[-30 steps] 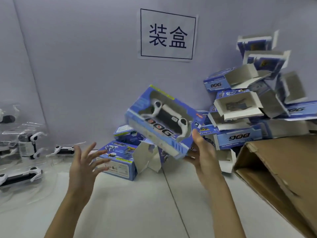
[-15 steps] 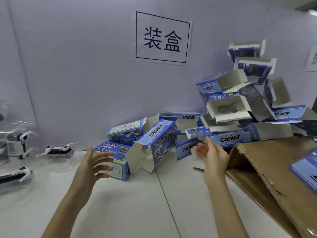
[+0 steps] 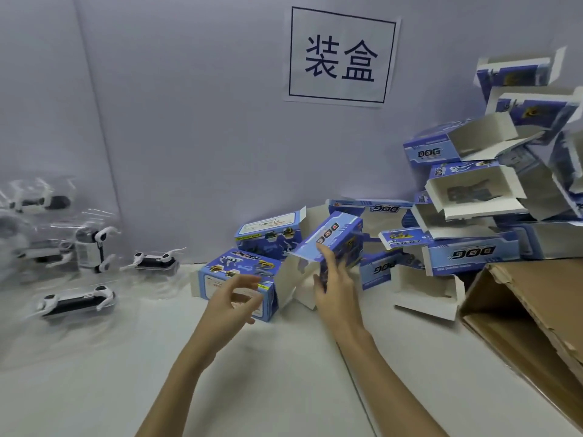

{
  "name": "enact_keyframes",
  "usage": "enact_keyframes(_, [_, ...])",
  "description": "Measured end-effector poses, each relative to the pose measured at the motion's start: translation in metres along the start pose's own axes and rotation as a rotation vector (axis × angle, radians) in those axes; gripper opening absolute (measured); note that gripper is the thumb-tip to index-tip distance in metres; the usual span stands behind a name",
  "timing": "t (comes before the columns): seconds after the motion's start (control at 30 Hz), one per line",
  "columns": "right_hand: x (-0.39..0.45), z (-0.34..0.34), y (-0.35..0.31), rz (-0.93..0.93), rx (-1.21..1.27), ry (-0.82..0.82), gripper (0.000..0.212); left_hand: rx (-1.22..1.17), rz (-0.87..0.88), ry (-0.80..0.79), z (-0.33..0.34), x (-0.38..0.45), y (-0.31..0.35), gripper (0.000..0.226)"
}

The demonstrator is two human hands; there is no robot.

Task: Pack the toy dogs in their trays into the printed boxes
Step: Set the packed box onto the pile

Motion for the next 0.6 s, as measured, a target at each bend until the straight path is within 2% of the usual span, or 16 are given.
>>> enact_keyframes(0.07, [0.000, -0.015, -0.005, 0.011, 0.002, 0.168, 0.064, 0.061, 0.078, -0.019, 0.001, 0.000, 0.001, 0.047])
enact_keyframes(0.13, [0.004, -0.038, -0.009, 0.026, 0.034, 0.294, 0.057, 0.154, 0.165, -0.071, 0.008, -0.002, 0.001, 0.080])
enact_keyframes(0.2, [0.007, -0.060, -0.016, -0.003, 0.050, 0.379, 0.036, 0.237, 0.251, -0.112, 0.020, -0.008, 0.003, 0.111])
enact_keyframes(0.27, [0.009, -0.076, -0.024, -0.072, 0.062, 0.429, 0.008, 0.201, 0.332, -0.081, 0.029, -0.014, 0.013, 0.127])
enact_keyframes(0.33, [0.007, -0.080, -0.032, -0.109, 0.110, 0.430, 0.036, 0.065, 0.385, -0.003, 0.027, -0.020, 0.028, 0.126])
enact_keyframes(0.37, [0.006, -0.081, -0.036, -0.123, 0.130, 0.417, 0.043, -0.005, 0.416, 0.034, 0.023, -0.024, 0.035, 0.120])
enact_keyframes(0.5, [0.001, -0.090, -0.059, -0.279, 0.035, 0.456, 0.050, -0.188, 0.532, 0.113, 0.003, -0.034, 0.053, 0.074])
enact_keyframes(0.6, [0.000, -0.091, -0.063, -0.271, 0.058, 0.481, 0.045, -0.246, 0.484, 0.108, 0.000, -0.033, 0.054, 0.064])
Point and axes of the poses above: each hand's wrist, its own x-axis towards the middle knuckle, its own z-axis out of the palm, y = z × x, the point moved 7 cm from there along x, towards the middle knuckle, and after that the axes turned 15 degrees about -z, right-handed, at the moved point
